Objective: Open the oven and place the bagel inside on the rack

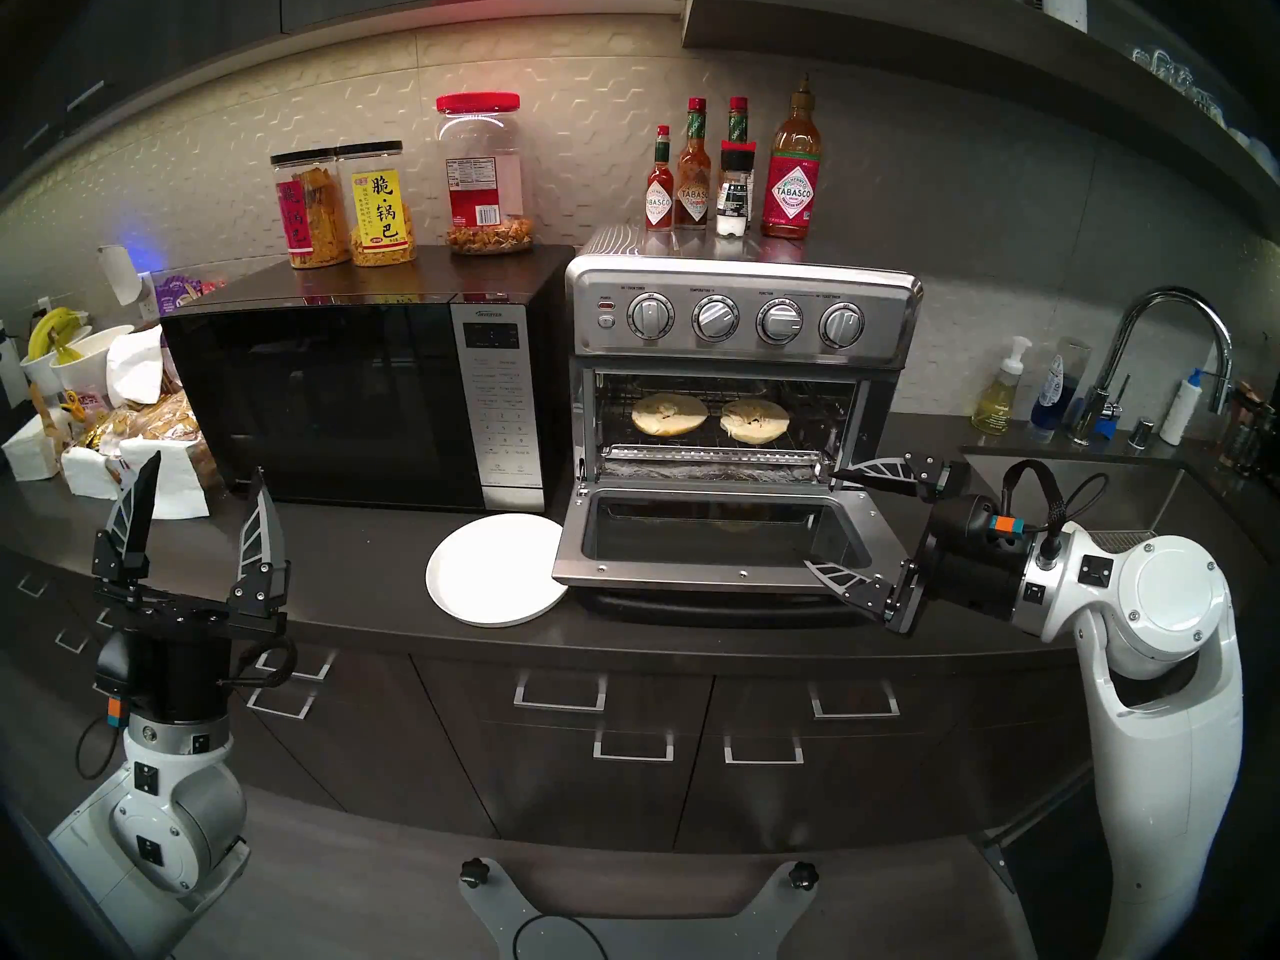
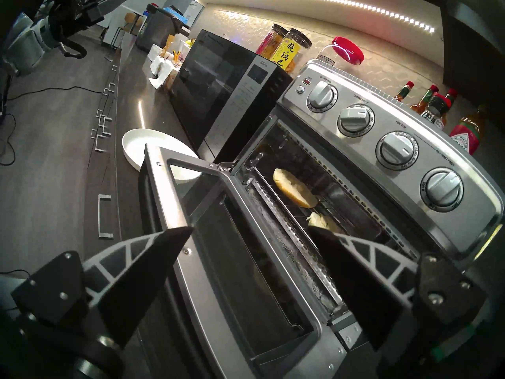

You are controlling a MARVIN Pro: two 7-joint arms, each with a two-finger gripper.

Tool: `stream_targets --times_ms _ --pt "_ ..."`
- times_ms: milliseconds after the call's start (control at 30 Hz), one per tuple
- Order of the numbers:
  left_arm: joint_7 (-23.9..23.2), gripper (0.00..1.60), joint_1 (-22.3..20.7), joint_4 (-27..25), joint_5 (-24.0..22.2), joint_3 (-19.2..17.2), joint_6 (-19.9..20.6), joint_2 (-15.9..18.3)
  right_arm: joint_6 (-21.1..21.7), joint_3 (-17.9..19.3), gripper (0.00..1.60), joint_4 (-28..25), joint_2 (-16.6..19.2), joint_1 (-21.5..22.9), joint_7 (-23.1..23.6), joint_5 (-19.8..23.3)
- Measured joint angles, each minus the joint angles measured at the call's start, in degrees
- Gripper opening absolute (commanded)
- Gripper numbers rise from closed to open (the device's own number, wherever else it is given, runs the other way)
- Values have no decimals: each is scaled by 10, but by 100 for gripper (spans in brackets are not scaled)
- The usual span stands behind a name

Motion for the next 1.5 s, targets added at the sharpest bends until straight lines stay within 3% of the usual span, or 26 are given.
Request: stream_targets --times_ms 500,867,1500 --pt "2 160 1 0 1 0 0 1 43 0 160 1 -6 2 5 10" --pt "4 160 1 0 2 0 0 2 -13 -22 160 0 32 24 33 -24" --pt "7 160 2 0 3 0 0 4 -32 -56 160 3 75 74 85 -54"
